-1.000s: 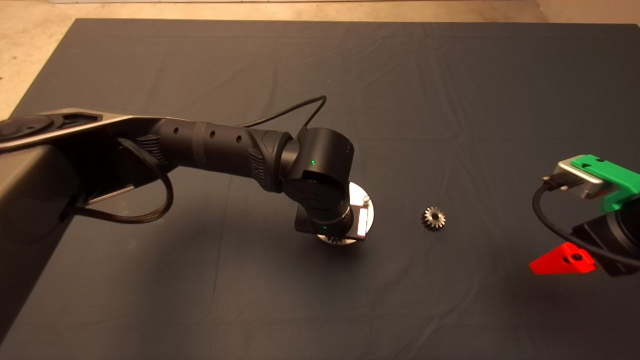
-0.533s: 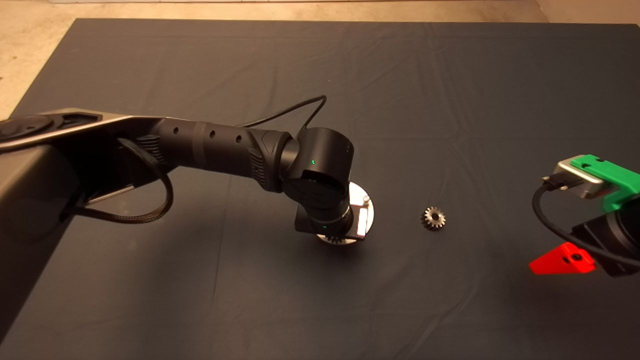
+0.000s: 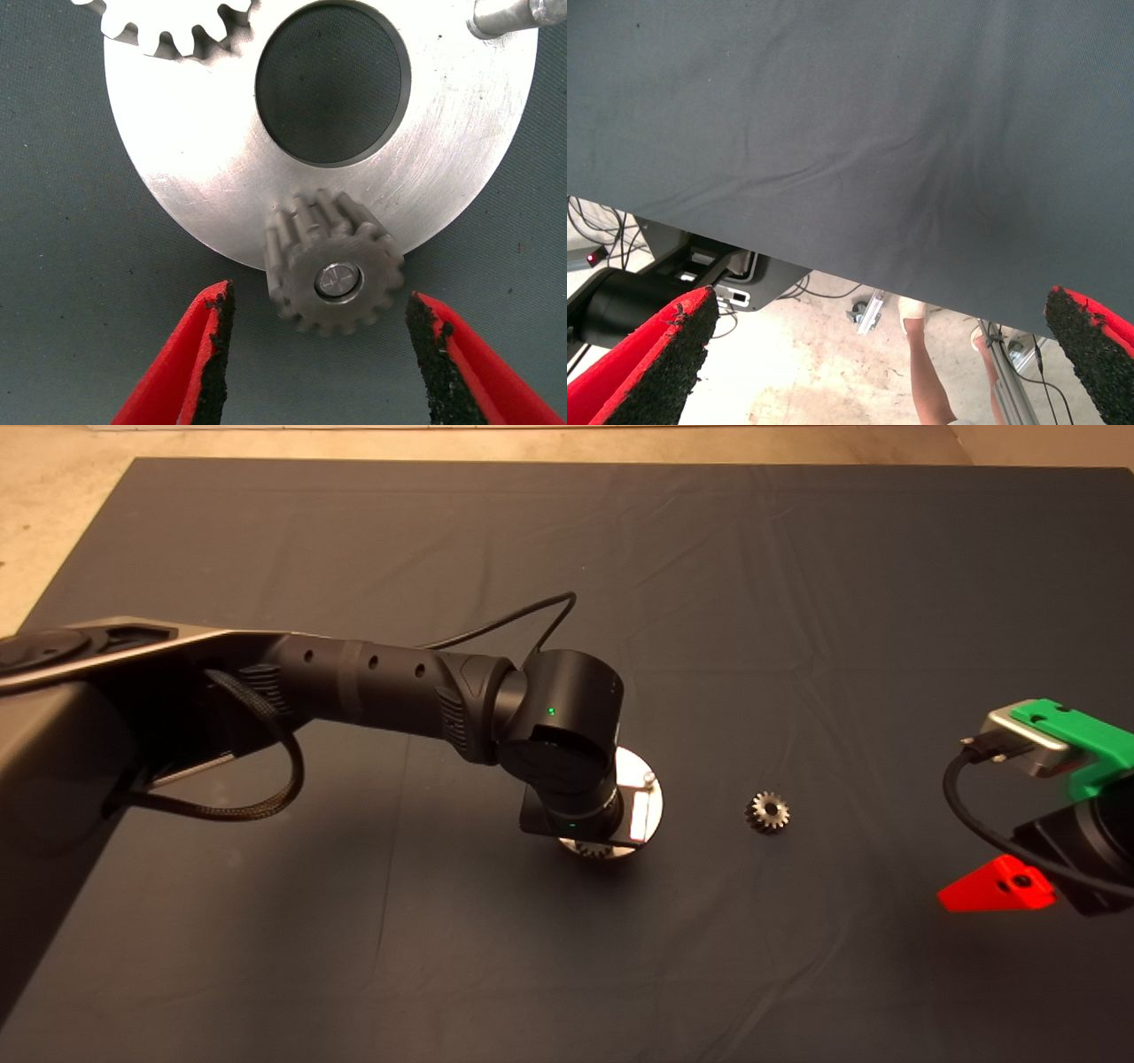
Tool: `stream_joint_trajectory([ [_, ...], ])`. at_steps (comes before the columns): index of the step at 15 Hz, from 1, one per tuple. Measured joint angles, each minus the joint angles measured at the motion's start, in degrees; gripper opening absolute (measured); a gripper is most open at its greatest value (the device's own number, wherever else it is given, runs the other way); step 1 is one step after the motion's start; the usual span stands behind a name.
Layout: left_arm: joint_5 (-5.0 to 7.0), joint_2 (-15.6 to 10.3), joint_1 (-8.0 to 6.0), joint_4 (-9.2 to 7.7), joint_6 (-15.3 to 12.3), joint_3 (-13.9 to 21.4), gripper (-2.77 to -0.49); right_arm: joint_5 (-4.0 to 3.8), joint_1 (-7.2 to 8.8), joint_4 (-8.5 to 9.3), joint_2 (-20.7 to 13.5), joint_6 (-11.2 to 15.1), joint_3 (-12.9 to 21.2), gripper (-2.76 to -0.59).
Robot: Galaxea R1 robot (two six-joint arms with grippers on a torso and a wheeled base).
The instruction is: Install three planetary gears onto the carrier pins
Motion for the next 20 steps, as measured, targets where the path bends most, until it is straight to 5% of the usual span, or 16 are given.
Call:
stream_joint_trajectory([
  [5, -0.02, -1.1, -0.18, 0.09, 0.0, 1.8, -1.68, 0.01, 0.00, 0.00, 0.0, 0.0, 0.0, -0.61],
  [9, -0.04, -5.0, -5.67, -0.28, -1.8, 9.2, -1.51, 0.07, 0.00, 0.00, 0.0, 0.0, 0.0, -0.61],
  [11, 0.01, -8.6, -6.25, -1.57, -3.3, 13.1, -1.43, -0.10, 0.00, -0.02, 0.0, 0.0, 0.0, -0.61],
  [14, -0.38, -20.0, -6.69, -4.78, -5.5, 22.8, -1.28, -0.06, 0.00, -0.02, 1.0, -1.0, 0.0, -0.61],
  [17, 0.42, -33.0, -7.17, -8.88, -7.1, 31.9, -1.21, -0.01, -0.43, 0.02, 3.7, -5.3, -1.0, -0.61],
  [20, 0.26, -40.2, -7.52, -12.59, -8.1, 35.6, -1.05, 0.16, -2.23, 0.22, 6.0, -11.6, -2.8, -0.61],
])
